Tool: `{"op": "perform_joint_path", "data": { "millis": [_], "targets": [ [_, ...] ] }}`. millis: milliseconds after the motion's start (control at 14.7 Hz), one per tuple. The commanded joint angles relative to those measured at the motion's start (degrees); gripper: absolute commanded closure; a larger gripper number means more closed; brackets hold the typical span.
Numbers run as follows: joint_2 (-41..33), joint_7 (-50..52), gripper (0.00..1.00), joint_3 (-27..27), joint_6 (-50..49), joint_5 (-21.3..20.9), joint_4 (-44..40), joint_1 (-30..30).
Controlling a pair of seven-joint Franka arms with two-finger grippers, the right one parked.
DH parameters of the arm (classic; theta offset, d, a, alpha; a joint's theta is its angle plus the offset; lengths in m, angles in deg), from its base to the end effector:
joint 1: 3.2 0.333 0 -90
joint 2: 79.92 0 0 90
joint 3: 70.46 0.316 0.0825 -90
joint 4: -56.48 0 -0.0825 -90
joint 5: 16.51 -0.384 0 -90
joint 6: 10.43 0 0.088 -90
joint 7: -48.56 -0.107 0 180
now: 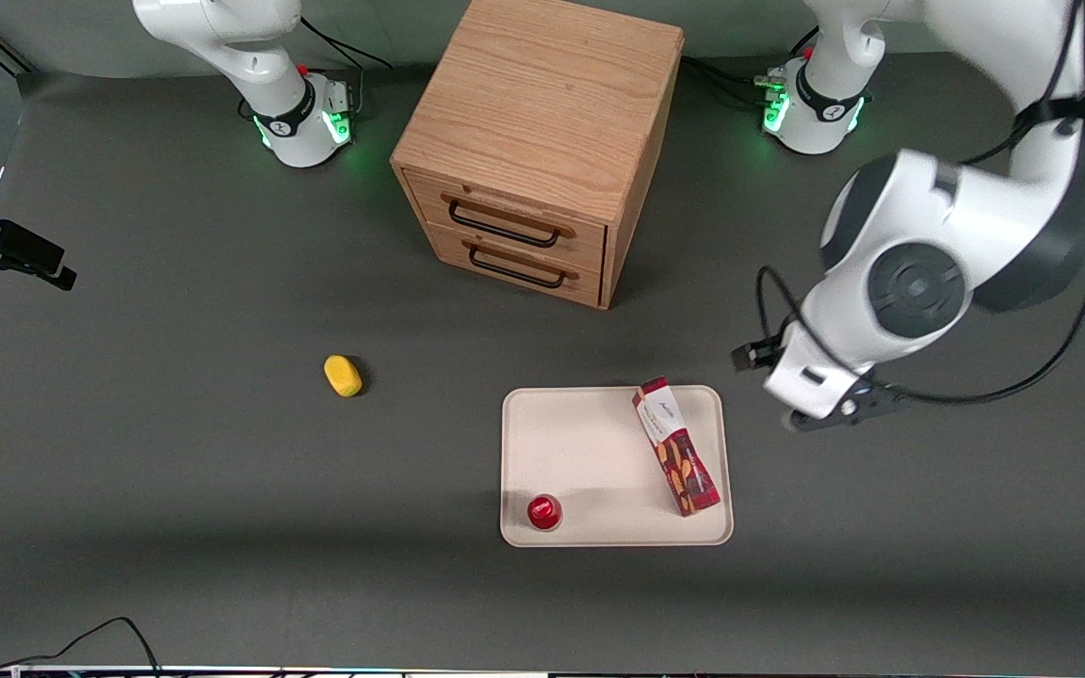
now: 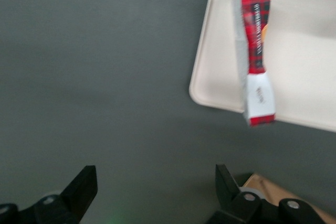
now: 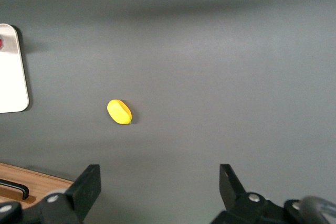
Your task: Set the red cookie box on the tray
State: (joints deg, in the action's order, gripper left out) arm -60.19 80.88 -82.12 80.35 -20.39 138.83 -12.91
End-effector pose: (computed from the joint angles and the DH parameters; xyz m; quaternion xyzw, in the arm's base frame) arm 0.6063 -0.2104 0.4844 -0.9910 -0.0939 0.0851 0.0421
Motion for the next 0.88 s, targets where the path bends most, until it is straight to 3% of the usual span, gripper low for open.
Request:
{"op": "perform_joint_path", "data": {
  "millis": [0,136,272,476,816],
  "targets": [
    [-13.36,-7.68,0.00,5.30,5.79,3.26,17.09,0.30],
    [-21.11,-17.50,0.00,10.13,11.33,3.53,26.60,0.21],
    [-24.99,-24.72,0.00,14.53,10.40,3.27,28.75,0.12],
    [-28.08,-29.50,0.00,19.64,7.41,2.65,27.79,0.12],
    [-25.63,-31.52,0.00,21.67,-0.85,0.54,15.14,0.04]
  ]
}}
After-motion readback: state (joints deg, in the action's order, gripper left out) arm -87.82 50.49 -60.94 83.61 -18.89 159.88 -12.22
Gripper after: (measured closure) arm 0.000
